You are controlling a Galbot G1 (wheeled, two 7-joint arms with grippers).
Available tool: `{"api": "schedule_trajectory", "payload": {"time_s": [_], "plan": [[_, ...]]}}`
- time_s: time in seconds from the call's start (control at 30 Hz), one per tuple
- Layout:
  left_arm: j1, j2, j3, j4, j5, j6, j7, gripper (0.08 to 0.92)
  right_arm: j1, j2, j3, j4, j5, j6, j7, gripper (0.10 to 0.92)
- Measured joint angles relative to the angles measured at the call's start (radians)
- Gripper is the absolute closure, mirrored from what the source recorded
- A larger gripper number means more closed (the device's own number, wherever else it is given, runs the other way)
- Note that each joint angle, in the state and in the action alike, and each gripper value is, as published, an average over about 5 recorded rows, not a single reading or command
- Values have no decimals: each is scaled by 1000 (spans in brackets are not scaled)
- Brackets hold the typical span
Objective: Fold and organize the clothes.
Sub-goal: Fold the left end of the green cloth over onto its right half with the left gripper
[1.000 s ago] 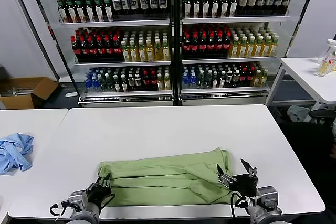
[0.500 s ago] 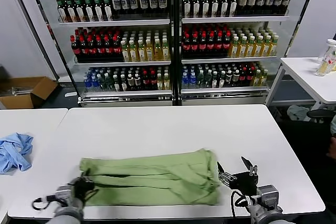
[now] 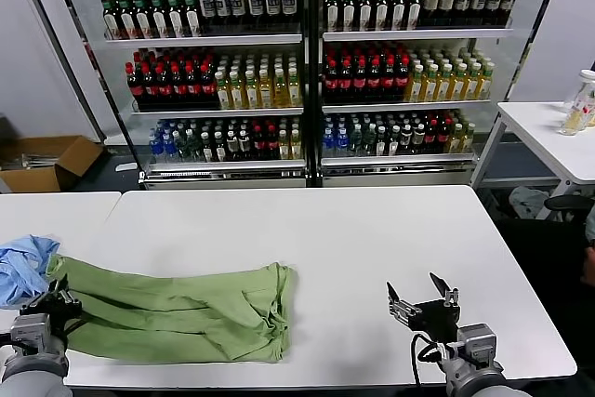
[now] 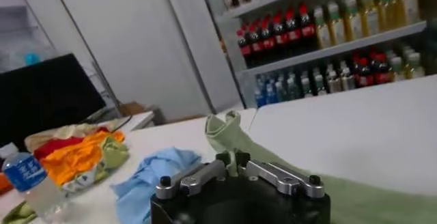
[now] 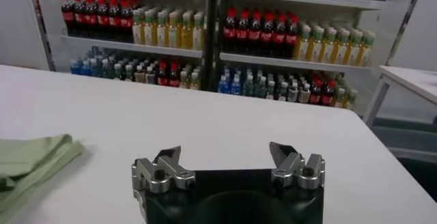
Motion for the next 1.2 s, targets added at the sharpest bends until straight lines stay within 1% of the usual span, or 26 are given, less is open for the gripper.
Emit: {"api": "schedule_trajectory", "payload": {"time_s": [0.2, 0.37, 0.6, 0.87, 0.97, 1.2], "plan": [[-1, -48, 150, -77, -40, 3, 8, 906, -8, 2, 12, 10, -1, 0, 2, 203], [-23, -91, 291, -103, -89, 3, 3, 906, -14, 9, 16, 15, -6, 0, 3, 203], [-69, -143, 434, -94, -140, 2, -4, 906, -15, 15, 19, 16, -9, 0, 4, 203], [-122, -186, 534, -46, -143, -1, -4, 900, -15, 18, 18, 16, -13, 0, 5, 203], [-143, -201, 562, -20, -134, -7, 0, 849, -15, 18, 20, 17, -13, 0, 5, 203], [-185, -243, 616, 41, -104, -65, 31, 650, -4, 18, 9, 18, -13, 0, 7, 203]]}}
